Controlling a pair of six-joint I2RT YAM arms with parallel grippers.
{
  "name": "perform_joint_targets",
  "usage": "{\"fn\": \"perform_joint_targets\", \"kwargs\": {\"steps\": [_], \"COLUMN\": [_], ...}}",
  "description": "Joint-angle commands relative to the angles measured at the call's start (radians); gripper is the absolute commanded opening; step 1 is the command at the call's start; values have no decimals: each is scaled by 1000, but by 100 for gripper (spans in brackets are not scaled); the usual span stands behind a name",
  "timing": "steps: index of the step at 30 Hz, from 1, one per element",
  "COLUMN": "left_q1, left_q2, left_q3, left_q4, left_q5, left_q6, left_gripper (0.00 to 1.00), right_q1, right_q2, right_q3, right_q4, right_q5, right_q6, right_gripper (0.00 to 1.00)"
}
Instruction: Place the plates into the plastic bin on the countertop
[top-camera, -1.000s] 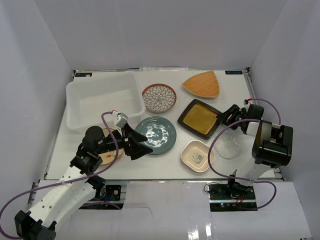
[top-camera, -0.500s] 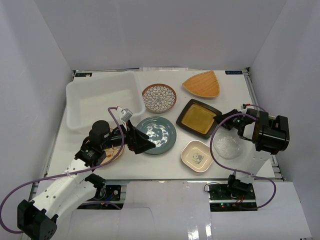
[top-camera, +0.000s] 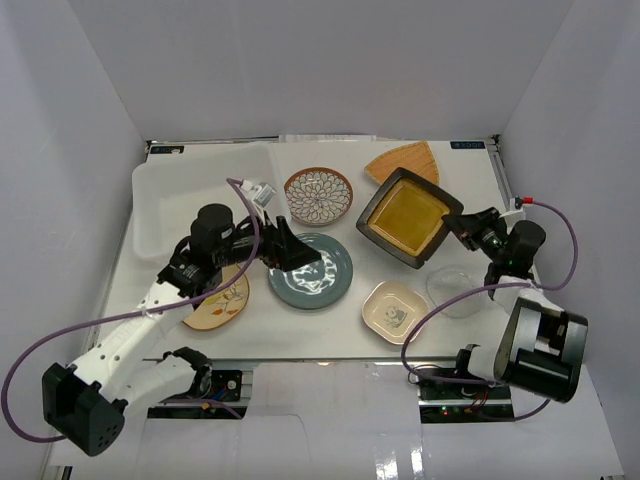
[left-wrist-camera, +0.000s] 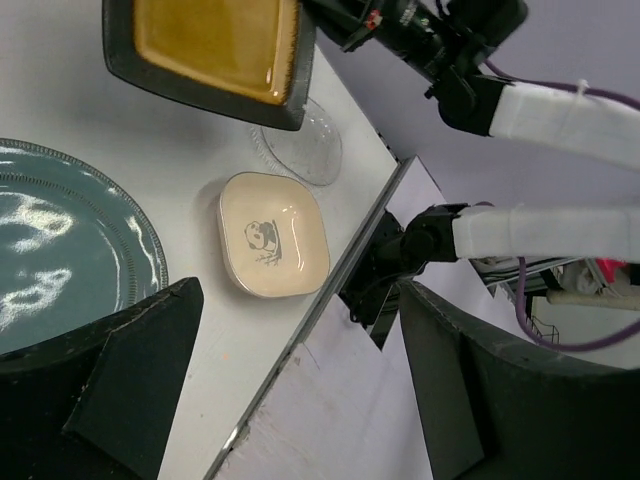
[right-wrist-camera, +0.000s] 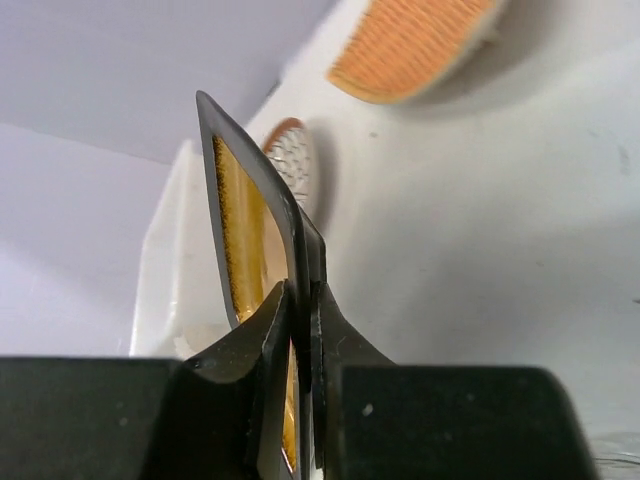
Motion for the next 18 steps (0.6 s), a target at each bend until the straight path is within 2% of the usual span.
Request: {"fn": "perform_joint_targets", "kwargs": {"steps": [1,7,10,14,17,18], "left_q1": [-5,-5,-1,10,18,21], "left_q2": [74,217,281,425,499,537], "left_q3": [97,209,271,341,377,381], "left_q4": [-36,-61,-71,-68,-36,-24], "left_q5": [-9,-32,-46,-41,4,58], "left_q6": [-14,37,74,120,127,115], "left_gripper": [89,93,98,98,98,98], "right_q1": [-3,9,41,113,181,210], "right_q2": [-131,-247,-268,-262,-247,-241], "right_q3": [9,44,44,62,73,73], "right_q4": [45,-9,31,88,112,118], "right_q5": [-97,-195,-232,-255,-249,-248], "right_q6": [122,162,216,253,270,275], "right_gripper": [8,8,8,8,8,8]}}
